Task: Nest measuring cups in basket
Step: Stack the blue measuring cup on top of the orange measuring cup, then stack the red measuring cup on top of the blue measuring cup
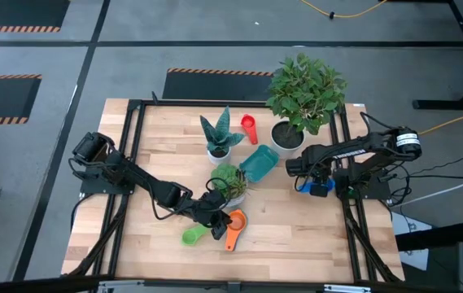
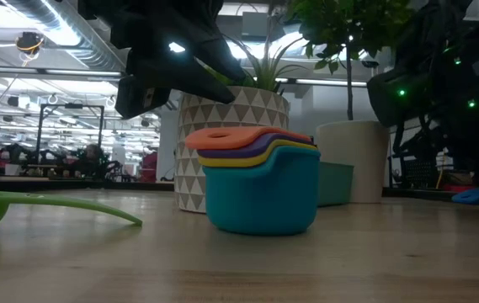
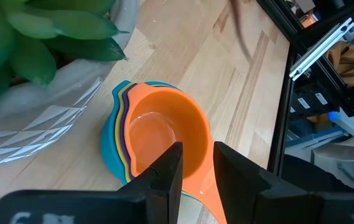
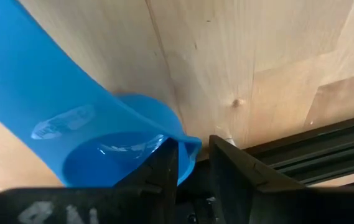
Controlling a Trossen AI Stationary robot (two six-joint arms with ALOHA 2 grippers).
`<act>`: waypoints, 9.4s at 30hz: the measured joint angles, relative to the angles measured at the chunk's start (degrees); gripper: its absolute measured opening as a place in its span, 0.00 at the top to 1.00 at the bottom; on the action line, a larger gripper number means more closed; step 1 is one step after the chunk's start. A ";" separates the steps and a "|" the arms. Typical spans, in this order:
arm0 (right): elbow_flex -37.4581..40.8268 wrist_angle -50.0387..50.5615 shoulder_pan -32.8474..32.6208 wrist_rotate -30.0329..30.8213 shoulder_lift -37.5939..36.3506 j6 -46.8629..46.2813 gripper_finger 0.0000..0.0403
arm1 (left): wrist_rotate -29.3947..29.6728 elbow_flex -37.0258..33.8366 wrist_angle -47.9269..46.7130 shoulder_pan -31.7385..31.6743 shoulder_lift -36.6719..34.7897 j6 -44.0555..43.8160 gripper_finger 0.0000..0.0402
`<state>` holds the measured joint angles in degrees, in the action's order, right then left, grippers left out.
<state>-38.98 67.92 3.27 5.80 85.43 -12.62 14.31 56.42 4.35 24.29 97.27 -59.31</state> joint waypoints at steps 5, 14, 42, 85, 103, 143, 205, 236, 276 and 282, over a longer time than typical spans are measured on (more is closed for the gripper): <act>0.00 -0.03 0.00 0.02 0.02 -0.17 0.77 | -0.02 0.00 0.01 0.00 0.00 -0.02 0.79; 0.00 -1.01 0.00 -0.03 0.02 -0.15 0.92 | 0.00 0.00 0.01 0.09 0.00 -0.02 0.79; -22.15 2.95 -12.00 -2.86 0.02 4.25 0.97 | -16.86 0.13 0.44 4.66 -1.03 -2.10 0.79; -32.81 -48.46 -23.30 -4.37 16.41 41.83 0.96 | -11.82 0.04 0.40 6.25 -1.01 -1.60 0.79; -32.81 -47.56 -22.31 -3.28 16.74 41.86 0.94 | -11.83 0.04 0.40 6.25 -1.01 -1.57 0.79; -32.81 -47.54 -20.90 -4.48 16.74 41.64 0.89 | -11.82 0.04 0.40 6.25 -1.01 -1.54 0.79; -32.81 -21.45 -18.65 16.50 -6.88 12.37 0.56 | -6.68 0.00 0.38 6.27 -0.98 -1.49 0.79; -32.81 -35.15 6.36 10.60 8.71 12.52 0.56 | -4.28 0.00 0.41 6.23 -0.98 3.06 0.79; -32.79 -48.22 21.14 4.52 21.63 16.20 0.56 | -4.26 0.02 0.42 6.21 -0.98 2.99 0.79; -32.79 -49.69 21.78 4.56 24.06 17.59 0.56 | -3.90 0.04 0.44 6.21 -0.98 2.93 0.79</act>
<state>-71.77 18.23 25.05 10.36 109.49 4.97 10.41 56.47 4.79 30.51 96.29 -56.38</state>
